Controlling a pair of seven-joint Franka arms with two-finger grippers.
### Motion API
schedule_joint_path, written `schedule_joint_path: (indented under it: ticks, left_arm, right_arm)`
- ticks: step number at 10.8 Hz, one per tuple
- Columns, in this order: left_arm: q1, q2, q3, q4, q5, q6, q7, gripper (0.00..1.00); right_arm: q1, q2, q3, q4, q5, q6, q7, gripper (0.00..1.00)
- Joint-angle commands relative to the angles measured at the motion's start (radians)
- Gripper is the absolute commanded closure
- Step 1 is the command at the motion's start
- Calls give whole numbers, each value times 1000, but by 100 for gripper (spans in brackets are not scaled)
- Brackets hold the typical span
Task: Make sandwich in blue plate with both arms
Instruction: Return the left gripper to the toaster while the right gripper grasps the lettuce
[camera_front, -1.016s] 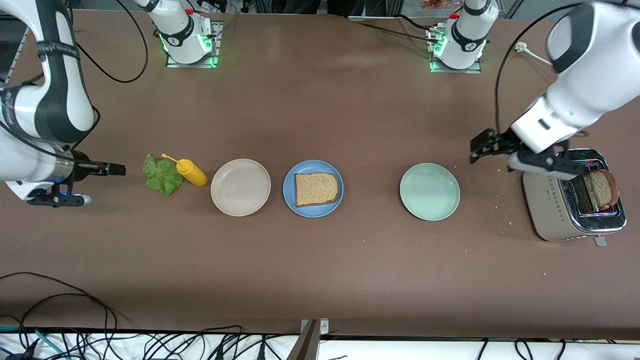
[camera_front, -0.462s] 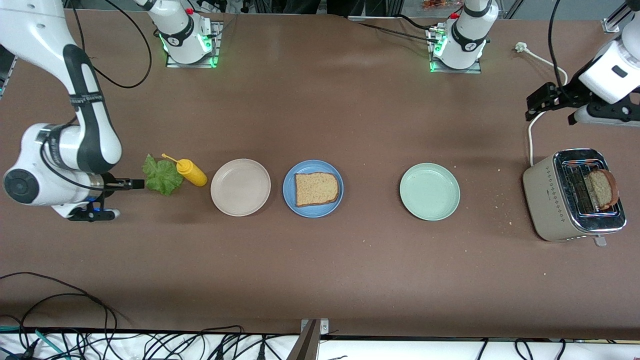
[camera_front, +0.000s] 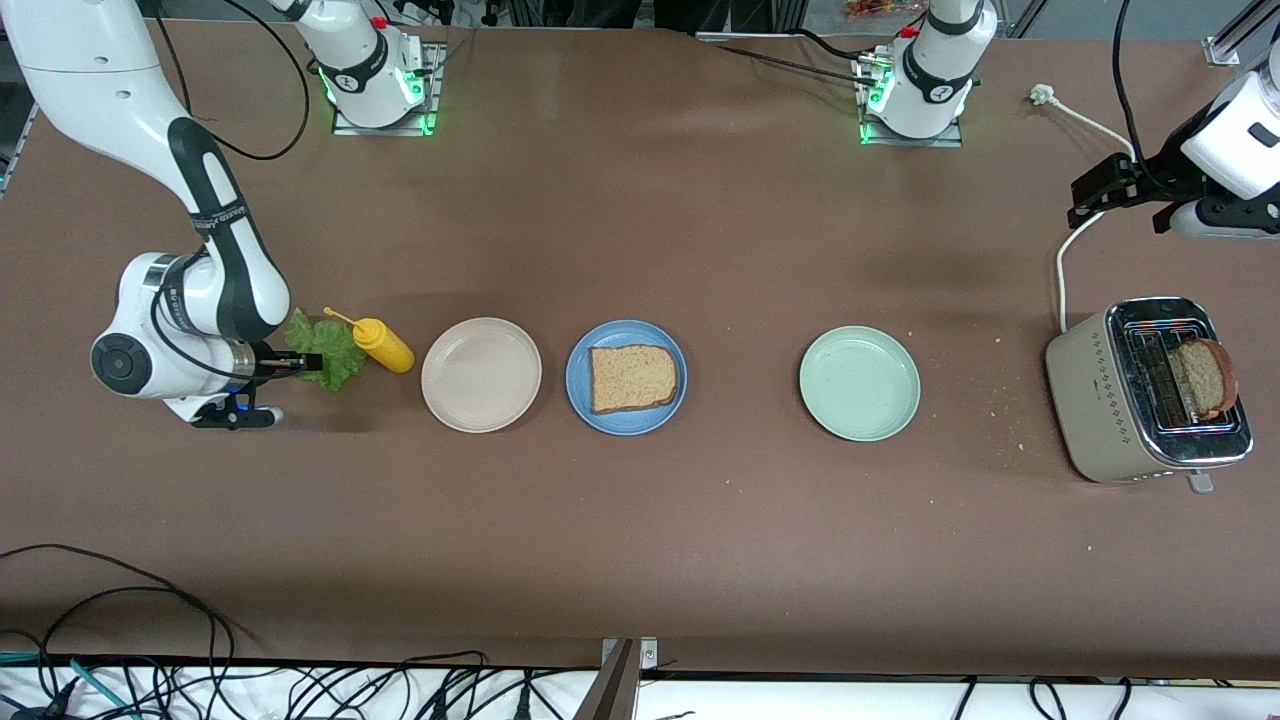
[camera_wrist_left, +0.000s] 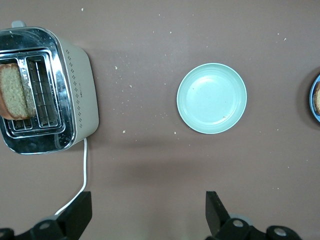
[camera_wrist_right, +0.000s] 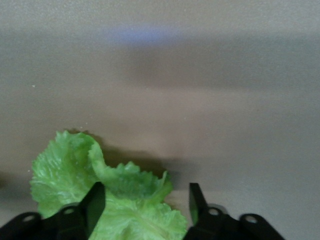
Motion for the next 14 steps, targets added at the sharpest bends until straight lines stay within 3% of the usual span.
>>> schedule_joint_path:
  ticks: [1, 3, 6, 8, 14]
  left_arm:
    - [3, 41, -8, 49, 30, -60, 5, 0]
    - [-2, 60, -6, 65, 33, -63, 0, 0]
    - [-32, 135, -5, 166, 33, -152, -22, 0]
    - [-61, 166, -9, 236, 103, -161, -36, 0]
    - [-57, 166, -11, 245, 103, -159, -35, 0]
  right_arm:
    - [-5, 5, 7, -9, 18, 5, -23, 79]
    - [-5, 5, 7, -5, 18, 2, -23, 93]
    - [-1, -5, 9, 40, 12, -37, -29, 97]
    - [2, -15, 9, 146, 11, -186, -29, 97]
    - [17, -51, 21, 543, 10, -761, -15, 97]
